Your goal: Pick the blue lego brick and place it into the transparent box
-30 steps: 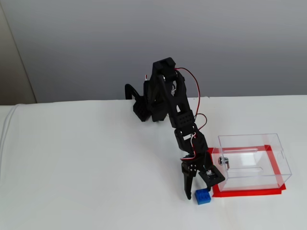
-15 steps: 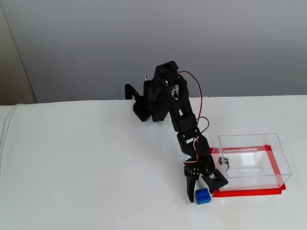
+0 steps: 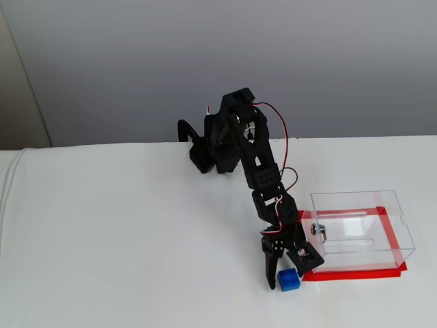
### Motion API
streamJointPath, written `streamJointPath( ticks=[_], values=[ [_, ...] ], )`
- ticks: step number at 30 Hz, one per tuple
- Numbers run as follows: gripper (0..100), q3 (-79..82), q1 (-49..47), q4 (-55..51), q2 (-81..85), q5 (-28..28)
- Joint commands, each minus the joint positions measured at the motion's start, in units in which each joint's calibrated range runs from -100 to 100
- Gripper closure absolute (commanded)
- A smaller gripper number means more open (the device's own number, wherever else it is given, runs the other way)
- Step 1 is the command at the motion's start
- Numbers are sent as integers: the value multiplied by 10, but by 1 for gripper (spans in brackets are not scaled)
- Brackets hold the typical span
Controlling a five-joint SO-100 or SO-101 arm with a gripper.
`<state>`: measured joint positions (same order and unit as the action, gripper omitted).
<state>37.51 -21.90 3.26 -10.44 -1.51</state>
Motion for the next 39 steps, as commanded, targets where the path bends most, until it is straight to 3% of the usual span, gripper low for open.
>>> streamJointPath(
  ticks=[1,10,17,39],
  values=[
    [72,-42,1,6,6,1],
    [72,-38,1,6,6,1],
    [87,-34,1,6,6,1],
    [88,-36,2,-39,12,1]
  ],
)
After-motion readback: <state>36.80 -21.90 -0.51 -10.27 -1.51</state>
